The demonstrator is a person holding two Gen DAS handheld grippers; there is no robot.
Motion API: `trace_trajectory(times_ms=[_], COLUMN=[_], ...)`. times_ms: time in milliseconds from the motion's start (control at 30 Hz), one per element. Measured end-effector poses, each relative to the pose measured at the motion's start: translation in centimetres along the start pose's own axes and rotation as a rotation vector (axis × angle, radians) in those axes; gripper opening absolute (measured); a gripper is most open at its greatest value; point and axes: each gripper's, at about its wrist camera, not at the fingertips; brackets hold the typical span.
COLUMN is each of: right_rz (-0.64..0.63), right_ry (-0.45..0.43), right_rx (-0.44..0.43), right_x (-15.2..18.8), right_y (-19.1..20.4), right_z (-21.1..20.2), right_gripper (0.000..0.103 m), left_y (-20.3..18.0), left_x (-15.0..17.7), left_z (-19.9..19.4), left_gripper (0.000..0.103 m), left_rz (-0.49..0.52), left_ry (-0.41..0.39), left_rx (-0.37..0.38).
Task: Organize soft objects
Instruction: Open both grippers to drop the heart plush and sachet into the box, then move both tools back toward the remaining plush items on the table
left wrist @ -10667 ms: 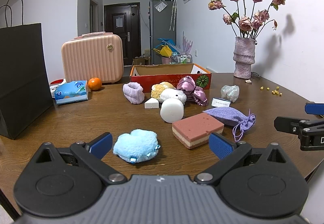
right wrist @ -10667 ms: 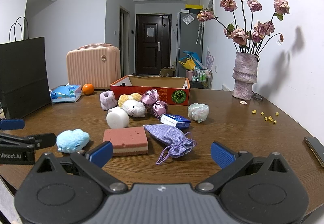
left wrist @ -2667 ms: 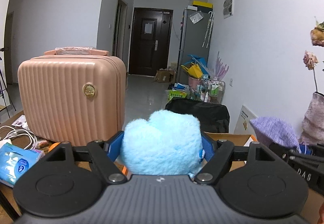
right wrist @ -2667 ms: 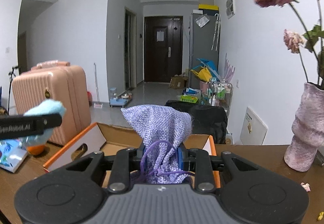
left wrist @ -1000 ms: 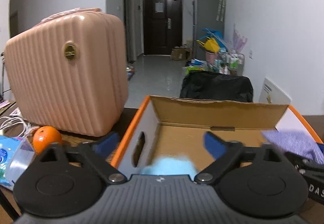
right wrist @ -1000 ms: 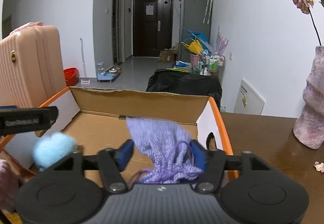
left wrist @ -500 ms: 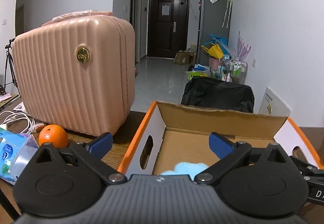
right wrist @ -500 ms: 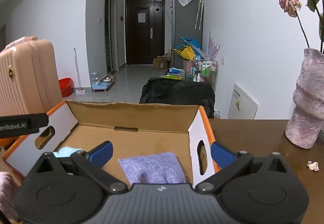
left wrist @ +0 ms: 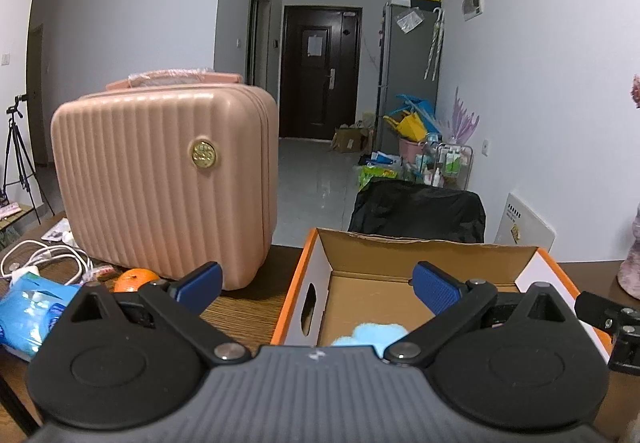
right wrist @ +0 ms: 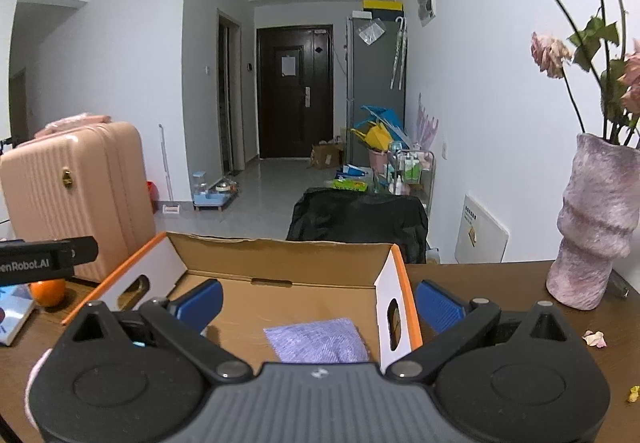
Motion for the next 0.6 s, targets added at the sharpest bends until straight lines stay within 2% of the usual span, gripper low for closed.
trace_trajectory(times_ms=[267, 600], right_rz=[-0.019, -0.029], right_ry=[-0.028, -0.059], right_rx=[-0.003, -0.013], right_x=[0.7, 2.1], right_y=[-0.5, -1.1], right_z=[-4.0, -9.1], right_gripper=[0.103, 0.103], left_y=[0.3, 1.1], left_x=[0.4, 2.2], left_z=[-3.8, -8.2], left_gripper=[0.103, 0.103], left_rz=[0.016, 0.034], left_ry=[-0.025, -0.019], left_rx=[0.019, 0.026])
Point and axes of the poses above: each gripper's, at about its wrist camera, not at the fingertips, and z roughly the way its jaws point, y to its left, x to its underside, and after that the axes turned 10 degrees about x, right-handed
